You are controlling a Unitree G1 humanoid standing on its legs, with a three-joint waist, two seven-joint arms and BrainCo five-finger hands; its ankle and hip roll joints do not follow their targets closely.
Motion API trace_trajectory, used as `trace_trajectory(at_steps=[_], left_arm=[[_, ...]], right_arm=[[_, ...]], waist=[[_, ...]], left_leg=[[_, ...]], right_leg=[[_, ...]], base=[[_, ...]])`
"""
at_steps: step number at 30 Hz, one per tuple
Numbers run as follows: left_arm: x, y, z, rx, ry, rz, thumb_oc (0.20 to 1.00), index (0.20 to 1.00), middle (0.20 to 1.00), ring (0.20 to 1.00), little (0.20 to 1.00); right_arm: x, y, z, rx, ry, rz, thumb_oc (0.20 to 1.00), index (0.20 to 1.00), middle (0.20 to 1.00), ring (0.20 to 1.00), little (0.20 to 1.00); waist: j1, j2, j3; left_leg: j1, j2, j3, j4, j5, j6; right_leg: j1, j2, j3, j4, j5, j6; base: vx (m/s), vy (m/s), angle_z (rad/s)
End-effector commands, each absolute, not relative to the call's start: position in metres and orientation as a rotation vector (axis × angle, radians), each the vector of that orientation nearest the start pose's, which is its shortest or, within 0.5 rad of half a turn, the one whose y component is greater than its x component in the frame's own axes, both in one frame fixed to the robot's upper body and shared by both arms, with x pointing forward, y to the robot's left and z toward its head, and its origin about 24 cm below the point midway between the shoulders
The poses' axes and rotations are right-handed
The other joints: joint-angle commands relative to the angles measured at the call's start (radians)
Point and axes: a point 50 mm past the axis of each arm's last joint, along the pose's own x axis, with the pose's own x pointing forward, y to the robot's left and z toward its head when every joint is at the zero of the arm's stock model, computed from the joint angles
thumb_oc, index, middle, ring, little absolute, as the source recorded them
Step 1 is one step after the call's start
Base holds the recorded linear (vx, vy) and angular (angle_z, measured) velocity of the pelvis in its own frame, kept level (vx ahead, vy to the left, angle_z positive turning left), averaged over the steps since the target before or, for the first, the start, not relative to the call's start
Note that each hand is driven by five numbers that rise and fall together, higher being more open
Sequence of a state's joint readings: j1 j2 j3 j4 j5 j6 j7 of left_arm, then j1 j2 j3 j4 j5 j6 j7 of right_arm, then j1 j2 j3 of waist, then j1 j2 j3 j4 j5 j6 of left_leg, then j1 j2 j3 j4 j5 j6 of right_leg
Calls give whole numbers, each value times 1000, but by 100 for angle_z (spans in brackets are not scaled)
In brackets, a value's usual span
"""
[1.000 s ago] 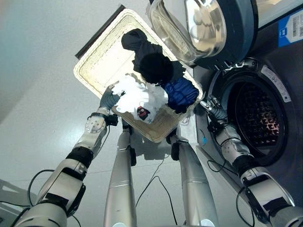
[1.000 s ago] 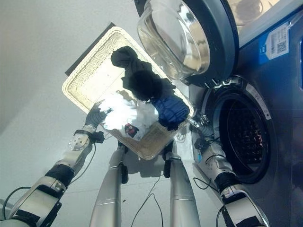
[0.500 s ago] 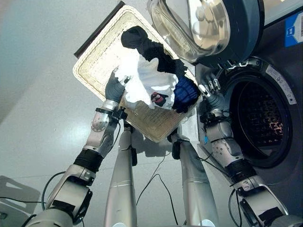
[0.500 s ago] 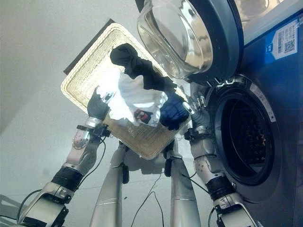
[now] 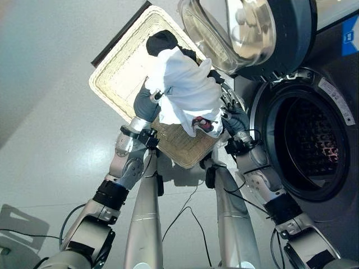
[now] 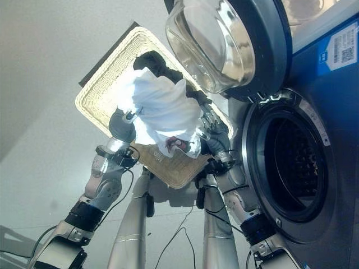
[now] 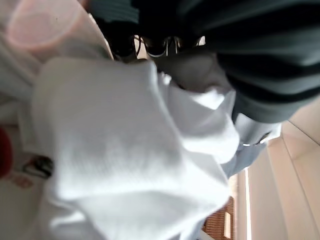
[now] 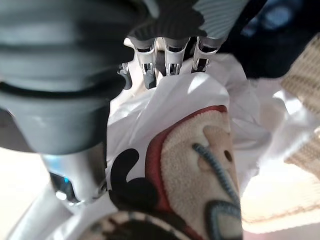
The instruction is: Put the clothes into the washing machine.
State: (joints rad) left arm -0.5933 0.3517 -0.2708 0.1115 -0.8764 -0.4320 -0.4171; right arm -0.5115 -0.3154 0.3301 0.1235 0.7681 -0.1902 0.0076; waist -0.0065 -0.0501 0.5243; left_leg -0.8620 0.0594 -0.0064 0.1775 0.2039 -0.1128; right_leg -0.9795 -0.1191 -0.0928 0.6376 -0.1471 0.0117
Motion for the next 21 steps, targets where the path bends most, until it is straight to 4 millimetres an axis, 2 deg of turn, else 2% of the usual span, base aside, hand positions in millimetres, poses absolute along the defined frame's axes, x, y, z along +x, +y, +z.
trace_trajectory(at_steps=[1, 7, 13, 14, 16, 21], left_arm=[[282, 99, 253, -405, -1001, -944, 200, 200, 200, 200, 200], [277, 89, 257, -412, -1006, -992, 200, 200, 200, 200, 200], [278, 86, 257, -362, -993, -956, 200, 200, 200, 200, 200], [278, 86, 257, -362, -993, -955, 200, 200, 200, 200, 200], [280, 86, 256, -308, -983, -921, 200, 200, 200, 200, 200], [282, 85, 253, -102, -989, -804, 200, 200, 200, 200, 200]], right_arm=[[314, -84, 176, 402, -374, 635, 1000, 1000, 1000, 1000, 1000], [311, -65, 176, 461, -311, 783, 1000, 1000, 1000, 1000, 1000], [298, -44, 181, 636, -232, 1062, 1000, 1000, 1000, 1000, 1000], [298, -43, 181, 641, -229, 1068, 1000, 1000, 1000, 1000, 1000], [290, -37, 185, 703, -229, 1161, 1000, 1000, 1000, 1000, 1000], [281, -37, 196, 790, -291, 1254, 1000, 1000, 1000, 1000, 1000]], waist=[[3, 24, -4], [17, 29, -4], [24, 31, -4], [24, 31, -4], [25, 29, -4], [26, 26, -4]], left_leg=[[2, -88, 16, 130, -143, 31], [9, -95, 10, 123, -138, 31], [5, -104, 4, 129, -137, 34], [5, -104, 4, 129, -137, 34], [5, -103, 6, 127, -135, 35], [3, -104, 3, 124, -131, 33]], right_leg=[[87, 14, -65, -340, 270, 109], [96, 9, -77, -344, 269, 105], [94, 9, -85, -345, 271, 104], [94, 9, -85, -345, 271, 104], [93, 11, -87, -345, 272, 104], [94, 14, -93, -350, 275, 107]], base=[[-2, -32, 6], [0, -17, 3], [3, -22, 7], [-3, -21, 4], [0, 0, 0], [0, 0, 0]])
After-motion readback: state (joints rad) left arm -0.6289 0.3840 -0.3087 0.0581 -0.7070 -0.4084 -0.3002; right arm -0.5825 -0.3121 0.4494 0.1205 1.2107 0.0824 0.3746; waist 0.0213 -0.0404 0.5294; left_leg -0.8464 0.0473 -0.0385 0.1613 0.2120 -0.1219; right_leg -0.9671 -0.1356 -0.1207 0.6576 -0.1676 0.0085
